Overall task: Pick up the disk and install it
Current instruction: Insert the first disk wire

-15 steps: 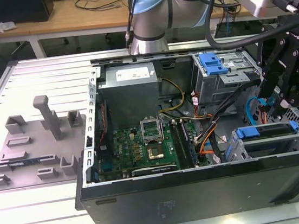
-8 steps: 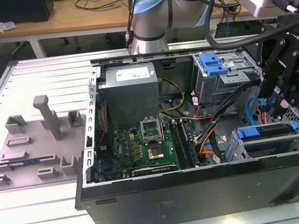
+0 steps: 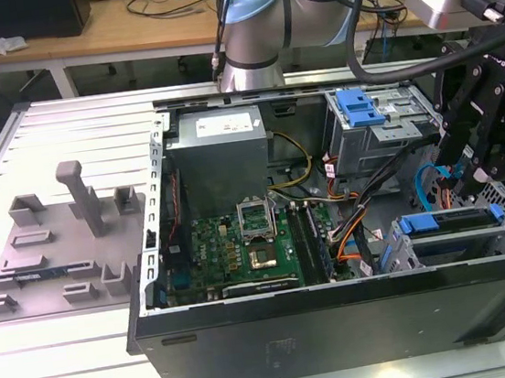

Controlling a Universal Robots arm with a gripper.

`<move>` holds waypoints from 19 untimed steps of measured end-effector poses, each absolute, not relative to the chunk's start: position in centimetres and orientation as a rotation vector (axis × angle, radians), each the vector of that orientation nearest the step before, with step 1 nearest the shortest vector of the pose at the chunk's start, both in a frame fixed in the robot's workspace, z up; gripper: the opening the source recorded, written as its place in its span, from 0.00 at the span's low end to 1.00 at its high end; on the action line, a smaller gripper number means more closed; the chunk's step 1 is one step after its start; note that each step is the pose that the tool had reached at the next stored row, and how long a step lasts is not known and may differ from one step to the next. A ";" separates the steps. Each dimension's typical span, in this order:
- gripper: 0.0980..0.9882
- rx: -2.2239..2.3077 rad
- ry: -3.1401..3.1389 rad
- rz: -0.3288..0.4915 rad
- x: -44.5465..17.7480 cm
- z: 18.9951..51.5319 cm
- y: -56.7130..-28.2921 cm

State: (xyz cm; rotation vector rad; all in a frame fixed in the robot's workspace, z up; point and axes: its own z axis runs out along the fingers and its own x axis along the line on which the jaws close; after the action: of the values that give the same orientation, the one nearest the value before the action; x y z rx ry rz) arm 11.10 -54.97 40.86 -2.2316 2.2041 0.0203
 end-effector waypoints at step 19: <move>0.39 -2.208 2.250 -0.006 10.8 40.9 -49.3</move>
State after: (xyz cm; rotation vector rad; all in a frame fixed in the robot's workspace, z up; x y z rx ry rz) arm 10.77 -49.31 40.86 -2.2083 2.2503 -0.0060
